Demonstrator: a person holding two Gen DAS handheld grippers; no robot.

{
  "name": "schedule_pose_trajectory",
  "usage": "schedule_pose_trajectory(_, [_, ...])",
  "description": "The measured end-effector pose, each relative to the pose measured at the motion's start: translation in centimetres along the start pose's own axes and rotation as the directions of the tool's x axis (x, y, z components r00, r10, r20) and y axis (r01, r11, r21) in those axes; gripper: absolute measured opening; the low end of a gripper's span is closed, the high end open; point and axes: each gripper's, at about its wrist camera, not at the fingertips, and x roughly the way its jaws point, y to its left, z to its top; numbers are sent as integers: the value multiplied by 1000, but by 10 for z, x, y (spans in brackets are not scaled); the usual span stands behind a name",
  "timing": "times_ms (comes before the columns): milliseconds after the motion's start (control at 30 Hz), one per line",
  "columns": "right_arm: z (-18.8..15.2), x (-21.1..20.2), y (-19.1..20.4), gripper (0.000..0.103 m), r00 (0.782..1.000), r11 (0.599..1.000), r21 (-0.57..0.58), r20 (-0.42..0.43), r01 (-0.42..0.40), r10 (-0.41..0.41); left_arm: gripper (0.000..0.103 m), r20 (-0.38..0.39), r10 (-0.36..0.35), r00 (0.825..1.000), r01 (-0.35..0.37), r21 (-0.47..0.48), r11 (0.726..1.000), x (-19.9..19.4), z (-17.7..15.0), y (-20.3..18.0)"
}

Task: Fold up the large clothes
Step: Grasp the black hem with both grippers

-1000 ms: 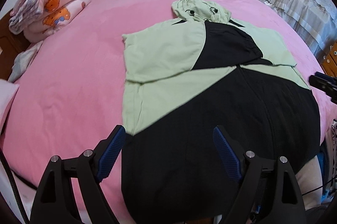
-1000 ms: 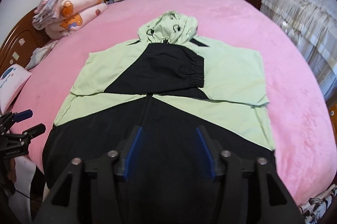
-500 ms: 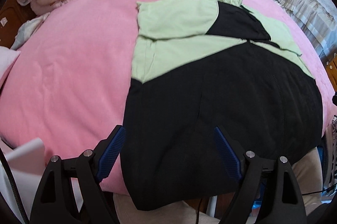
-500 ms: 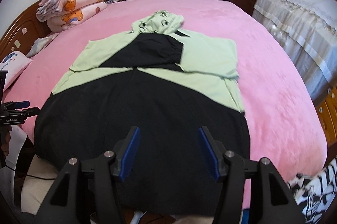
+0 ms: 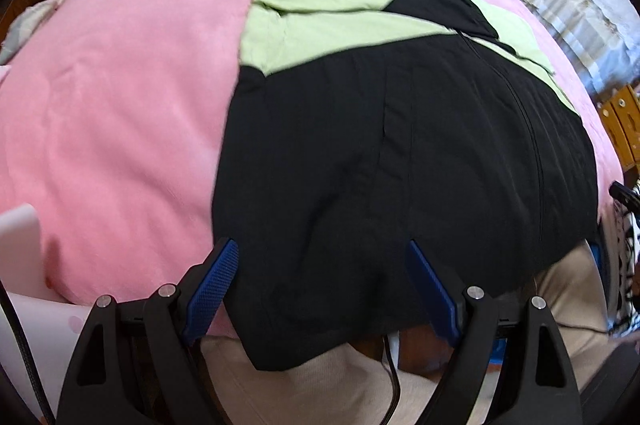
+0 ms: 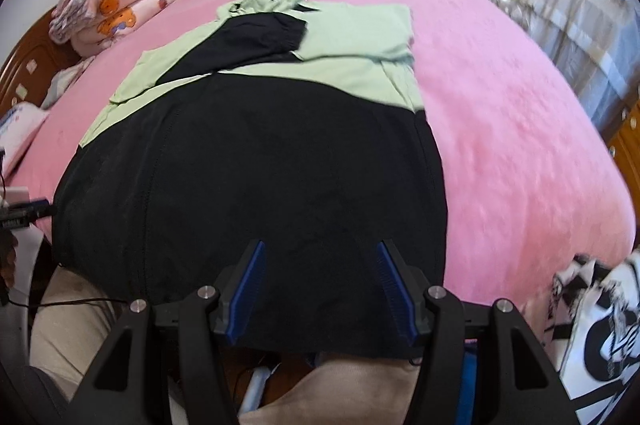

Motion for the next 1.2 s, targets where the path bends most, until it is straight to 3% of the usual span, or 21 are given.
schedule_pose_trajectory(200, [-13,5,-27,58,999,994,99,-17,-43,45,84,-41,-39,998,37,-40,999,17,-11,14])
schedule_pose_trajectory(667, [-43,38,-79,58,993,976,217,-110,-13,38,84,-6,-95,995,95,-56,994,18,-19,33])
schedule_pose_trajectory(833, [-38,55,-84,58,991,974,222,-117,-37,64,84,33,-62,998,65,-85,994,10,-20,48])
schedule_pose_trajectory(1000, [-38,63,-80,58,990,980,193,-126,-38,63,85,5,-96,995,96,-106,990,20,-22,58])
schedule_pose_trajectory(1067, [-38,63,-77,58,990,985,170,-129,-34,56,91,-21,-102,995,100,-93,991,28,-22,58])
schedule_pose_trajectory(1167, [-37,62,-70,45,990,990,134,-134,-35,53,96,-36,-77,996,75,-56,996,36,-19,49])
schedule_pose_trajectory(1200, [-35,62,-68,31,989,992,121,-136,-42,58,96,-43,-64,997,62,-43,997,38,-17,46])
